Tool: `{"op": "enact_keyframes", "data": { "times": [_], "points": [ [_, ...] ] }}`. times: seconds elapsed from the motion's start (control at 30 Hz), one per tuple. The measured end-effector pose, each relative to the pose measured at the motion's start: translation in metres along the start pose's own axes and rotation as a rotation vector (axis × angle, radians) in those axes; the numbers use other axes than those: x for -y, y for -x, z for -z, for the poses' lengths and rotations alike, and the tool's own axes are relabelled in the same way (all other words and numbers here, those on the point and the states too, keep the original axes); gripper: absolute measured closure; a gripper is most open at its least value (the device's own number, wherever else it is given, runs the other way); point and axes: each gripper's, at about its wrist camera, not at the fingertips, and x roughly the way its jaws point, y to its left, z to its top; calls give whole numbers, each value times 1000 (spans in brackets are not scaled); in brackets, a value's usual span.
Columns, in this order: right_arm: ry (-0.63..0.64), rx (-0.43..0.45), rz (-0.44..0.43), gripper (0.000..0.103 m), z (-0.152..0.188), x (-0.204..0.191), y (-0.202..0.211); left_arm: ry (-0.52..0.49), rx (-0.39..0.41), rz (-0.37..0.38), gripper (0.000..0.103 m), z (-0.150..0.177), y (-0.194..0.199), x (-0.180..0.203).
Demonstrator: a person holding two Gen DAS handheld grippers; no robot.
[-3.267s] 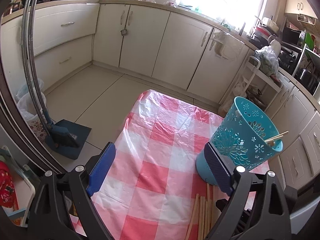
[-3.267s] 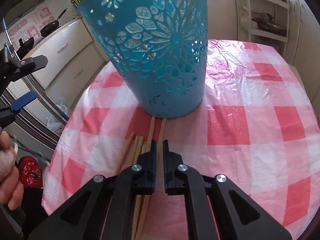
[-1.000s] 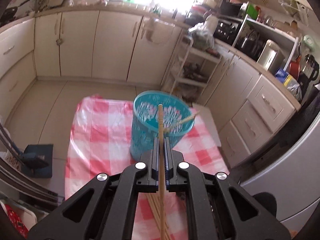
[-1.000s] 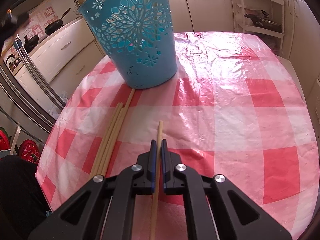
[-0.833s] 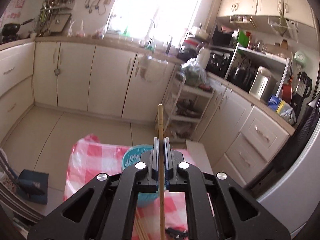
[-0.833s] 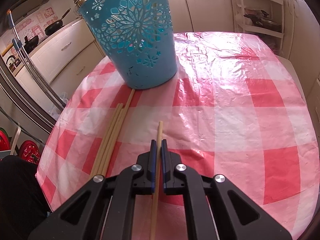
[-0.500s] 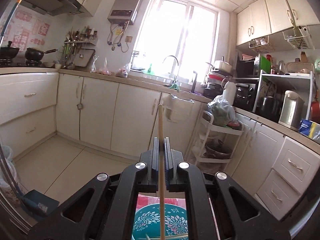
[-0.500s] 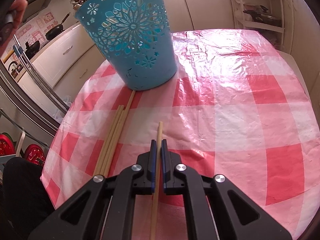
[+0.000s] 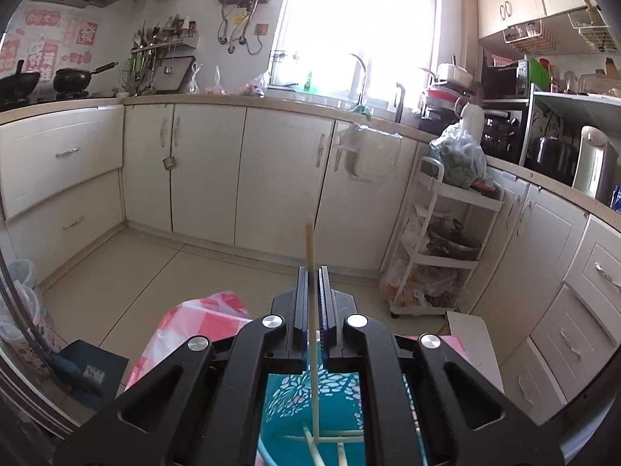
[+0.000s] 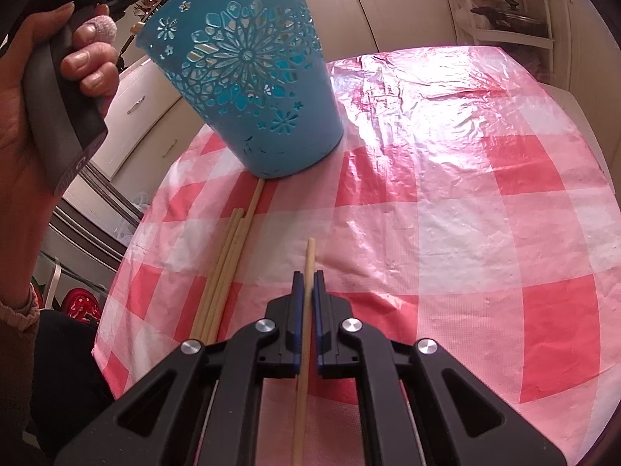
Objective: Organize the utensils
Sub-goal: 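Carry the stick over the teal basket and open the left gripper, then lift the right gripper's stick over the teal basket and open the right gripper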
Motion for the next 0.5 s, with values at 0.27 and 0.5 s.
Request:
{"op": "enact_keyframes", "data": {
  "times": [0.27, 0.5],
  "points": [
    [36, -2, 1, 88, 1, -8, -3, -3, -86, -16, 60, 18, 29, -33],
    [94, -14, 66, 88, 3, -22, -7, 100, -80, -63, 38, 31, 70, -91]
  ]
}}
